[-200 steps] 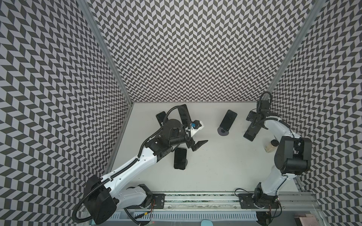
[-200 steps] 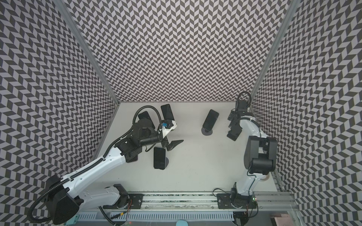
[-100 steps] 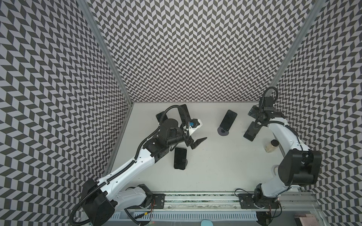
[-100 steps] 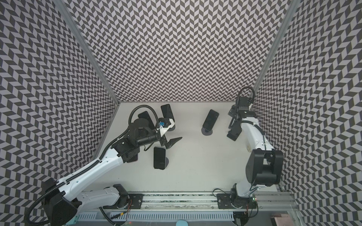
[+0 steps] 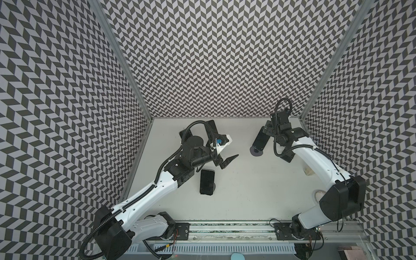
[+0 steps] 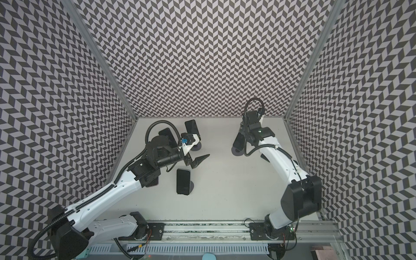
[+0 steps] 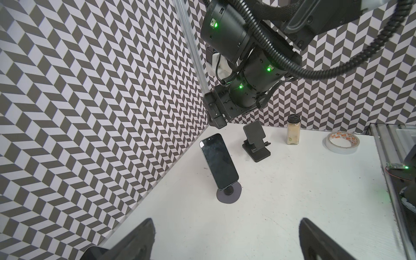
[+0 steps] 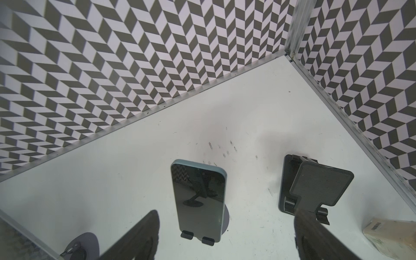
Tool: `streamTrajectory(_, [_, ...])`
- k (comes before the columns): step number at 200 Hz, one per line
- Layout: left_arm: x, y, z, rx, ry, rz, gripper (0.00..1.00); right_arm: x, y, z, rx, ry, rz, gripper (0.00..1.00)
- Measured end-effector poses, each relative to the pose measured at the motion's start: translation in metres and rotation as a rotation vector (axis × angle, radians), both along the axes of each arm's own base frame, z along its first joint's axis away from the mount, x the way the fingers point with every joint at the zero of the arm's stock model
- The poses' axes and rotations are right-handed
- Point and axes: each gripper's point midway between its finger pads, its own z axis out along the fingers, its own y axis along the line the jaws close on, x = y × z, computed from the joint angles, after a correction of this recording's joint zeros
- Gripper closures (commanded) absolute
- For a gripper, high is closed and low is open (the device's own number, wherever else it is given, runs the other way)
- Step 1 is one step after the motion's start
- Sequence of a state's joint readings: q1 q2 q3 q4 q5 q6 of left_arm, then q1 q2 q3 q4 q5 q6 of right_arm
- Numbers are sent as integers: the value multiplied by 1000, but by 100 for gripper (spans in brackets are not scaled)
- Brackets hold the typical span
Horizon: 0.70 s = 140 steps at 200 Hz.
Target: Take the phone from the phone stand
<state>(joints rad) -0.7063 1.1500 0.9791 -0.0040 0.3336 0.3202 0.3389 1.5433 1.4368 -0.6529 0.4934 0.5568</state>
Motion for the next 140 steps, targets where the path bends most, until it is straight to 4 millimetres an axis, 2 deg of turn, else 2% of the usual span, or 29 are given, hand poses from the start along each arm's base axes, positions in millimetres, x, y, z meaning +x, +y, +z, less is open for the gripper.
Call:
streamTrajectory(28, [-1,4,5,-9,-17,13,0,-3,21,5,21,-16,22,8])
streamTrajectory(55, [1,11,7,-15,-32,40,0,-4,38,-3,49,0,30,8])
streamTrajectory(85, [10,21,6,-13,-35,89,0,-5,50,-13,89,17,22,8])
streamTrajectory(140, [18,34,2,-21,-19,137,0,-4,68,-21,146,46,19,6])
